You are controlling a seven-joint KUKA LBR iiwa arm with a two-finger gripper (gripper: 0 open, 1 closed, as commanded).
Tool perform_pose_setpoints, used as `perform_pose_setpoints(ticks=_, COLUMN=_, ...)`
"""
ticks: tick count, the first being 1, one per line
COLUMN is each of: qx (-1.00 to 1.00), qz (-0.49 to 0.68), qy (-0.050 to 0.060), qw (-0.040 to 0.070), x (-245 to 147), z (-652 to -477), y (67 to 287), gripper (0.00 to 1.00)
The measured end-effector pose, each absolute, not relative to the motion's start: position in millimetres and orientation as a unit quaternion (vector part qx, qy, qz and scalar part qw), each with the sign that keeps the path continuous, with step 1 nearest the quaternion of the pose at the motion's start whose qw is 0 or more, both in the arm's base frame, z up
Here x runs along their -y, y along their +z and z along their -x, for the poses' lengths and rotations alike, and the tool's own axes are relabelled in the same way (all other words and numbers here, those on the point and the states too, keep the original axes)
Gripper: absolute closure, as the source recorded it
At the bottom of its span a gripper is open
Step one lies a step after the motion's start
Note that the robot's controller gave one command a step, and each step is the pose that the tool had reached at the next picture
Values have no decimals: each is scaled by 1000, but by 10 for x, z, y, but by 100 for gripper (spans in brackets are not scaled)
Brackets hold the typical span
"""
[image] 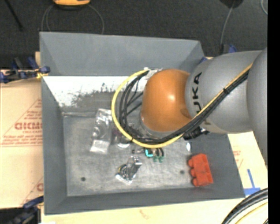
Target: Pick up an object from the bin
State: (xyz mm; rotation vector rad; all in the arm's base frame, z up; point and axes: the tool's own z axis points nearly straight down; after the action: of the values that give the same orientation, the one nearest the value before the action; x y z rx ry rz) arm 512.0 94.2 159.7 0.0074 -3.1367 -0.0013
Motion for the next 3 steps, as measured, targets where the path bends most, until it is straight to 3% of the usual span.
perform_pose_setpoints(ticks=1, qx=992, qz=-124, qy=-1, qw=-6, x=-491, z=-5122, y=729, gripper=0)
perform_pose_setpoints(ticks=2, qx=983, qz=-181, qy=1, qw=-12, x=-676, z=-4876, y=746, gripper=0)
perform_pose_setpoints(ticks=3, qx=984, qz=-180, qy=0, qw=-10, x=-686, z=-4874, y=756, gripper=100)
